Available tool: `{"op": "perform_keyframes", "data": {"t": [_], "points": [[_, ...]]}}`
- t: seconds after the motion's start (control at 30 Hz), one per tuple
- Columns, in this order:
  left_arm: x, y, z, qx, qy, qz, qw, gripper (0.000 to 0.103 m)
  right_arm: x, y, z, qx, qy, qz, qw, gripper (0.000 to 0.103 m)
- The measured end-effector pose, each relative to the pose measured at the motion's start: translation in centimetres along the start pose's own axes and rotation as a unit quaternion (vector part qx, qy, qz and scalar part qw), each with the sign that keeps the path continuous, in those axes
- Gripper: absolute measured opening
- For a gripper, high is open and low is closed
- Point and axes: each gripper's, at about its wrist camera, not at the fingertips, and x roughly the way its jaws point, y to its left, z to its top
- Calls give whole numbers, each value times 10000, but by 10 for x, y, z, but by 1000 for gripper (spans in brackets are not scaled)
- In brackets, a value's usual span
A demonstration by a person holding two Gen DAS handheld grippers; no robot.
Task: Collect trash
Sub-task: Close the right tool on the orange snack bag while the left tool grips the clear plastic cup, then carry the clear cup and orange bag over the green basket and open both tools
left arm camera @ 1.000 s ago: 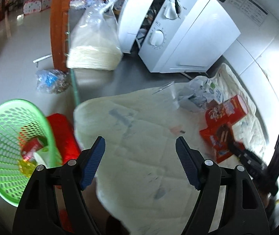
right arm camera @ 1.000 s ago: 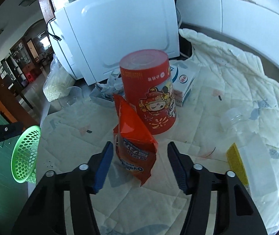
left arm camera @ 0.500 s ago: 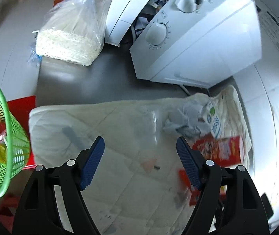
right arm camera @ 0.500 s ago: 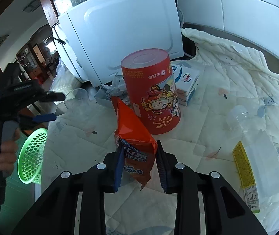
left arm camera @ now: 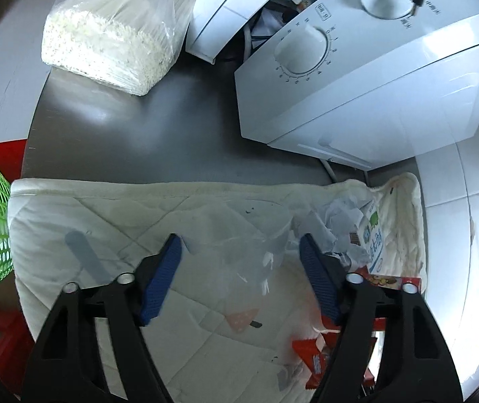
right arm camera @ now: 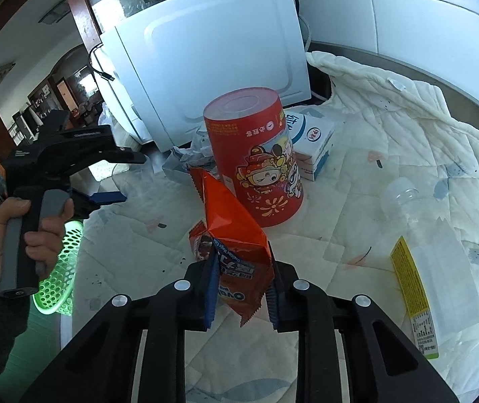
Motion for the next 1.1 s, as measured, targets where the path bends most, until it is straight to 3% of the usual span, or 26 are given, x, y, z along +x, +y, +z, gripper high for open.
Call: {"op": "perform_keyframes", "data": {"t": [0.27, 0.57, 0.83, 1.1], "points": [[-11, 2, -6, 93, -96, -94, 9999, 59, -9, 7, -2, -55, -37, 50, 10000, 22], [-74, 21, -17, 380, -431, -227, 9981, 59, -26, 35, 0, -225, -111, 209, 9995, 22], [-153, 79, -24, 317, -872, -172, 9955, 59, -31, 85, 4, -595, -128, 560, 9966, 22], [-216, 166, -26, -81, -1262, 382, 9912, 59, -10, 161, 6, -1119, 37, 1064, 9880, 22]]}}
